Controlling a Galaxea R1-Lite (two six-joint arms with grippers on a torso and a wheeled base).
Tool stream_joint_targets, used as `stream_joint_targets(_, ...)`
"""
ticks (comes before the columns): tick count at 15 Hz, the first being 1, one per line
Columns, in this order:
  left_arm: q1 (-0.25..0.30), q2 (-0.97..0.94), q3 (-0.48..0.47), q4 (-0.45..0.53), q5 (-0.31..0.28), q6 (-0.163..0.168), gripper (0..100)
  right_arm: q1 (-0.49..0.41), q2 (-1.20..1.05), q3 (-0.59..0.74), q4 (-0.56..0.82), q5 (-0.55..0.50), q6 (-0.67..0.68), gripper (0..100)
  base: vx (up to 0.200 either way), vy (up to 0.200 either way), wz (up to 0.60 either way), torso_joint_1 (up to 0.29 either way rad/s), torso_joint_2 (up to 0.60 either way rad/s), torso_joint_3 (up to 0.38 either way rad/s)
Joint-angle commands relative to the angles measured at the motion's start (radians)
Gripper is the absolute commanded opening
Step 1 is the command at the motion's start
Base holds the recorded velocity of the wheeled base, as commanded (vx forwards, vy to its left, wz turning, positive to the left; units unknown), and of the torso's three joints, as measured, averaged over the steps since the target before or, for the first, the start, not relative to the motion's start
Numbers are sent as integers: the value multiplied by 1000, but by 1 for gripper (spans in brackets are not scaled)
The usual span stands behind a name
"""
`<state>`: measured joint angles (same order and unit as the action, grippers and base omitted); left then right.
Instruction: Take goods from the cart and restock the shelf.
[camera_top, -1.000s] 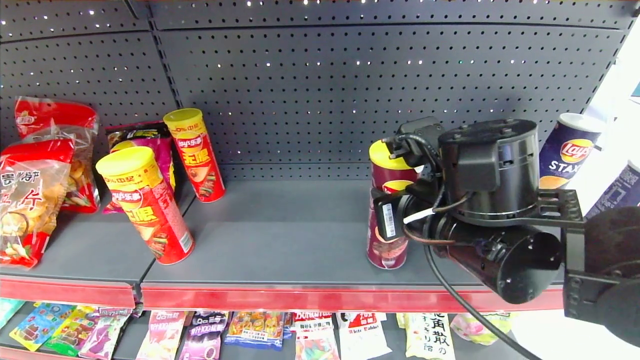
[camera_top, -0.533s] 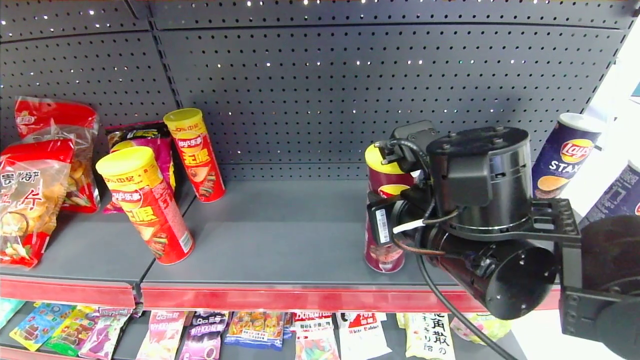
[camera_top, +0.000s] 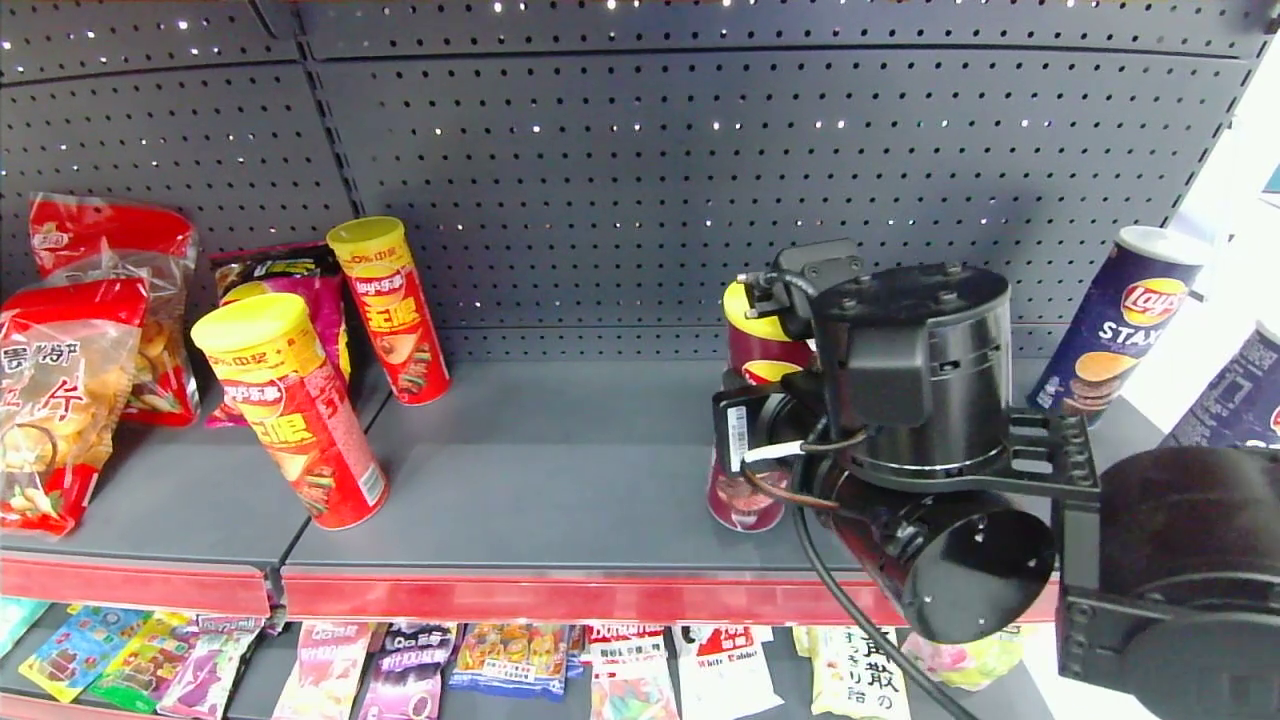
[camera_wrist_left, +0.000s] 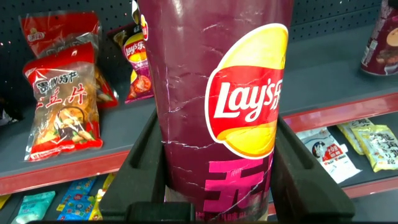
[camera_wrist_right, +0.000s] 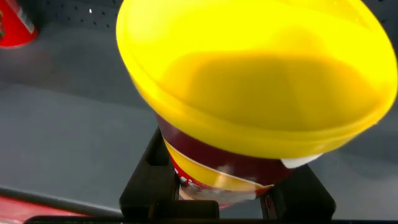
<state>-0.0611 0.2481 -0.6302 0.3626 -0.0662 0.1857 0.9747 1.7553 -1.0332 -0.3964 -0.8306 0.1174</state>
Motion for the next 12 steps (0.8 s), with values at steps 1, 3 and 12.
stream_joint_targets(1, 0, -3, 1, -1, 0, 0, 0, 25, 21, 1, -1, -12, -4, 0, 0, 0, 0, 0, 0, 0)
stream_joint_targets(3, 0, -3, 1, -1, 0, 0, 0, 41, 18, 12, 1, -24, -4, 0, 0, 0, 0, 0, 0, 0)
stream_joint_targets(12, 0, 2, 9, -2, 0, 0, 0, 62, -25, 74, -1, -42, -4, 0, 0, 0, 0, 0, 0, 0)
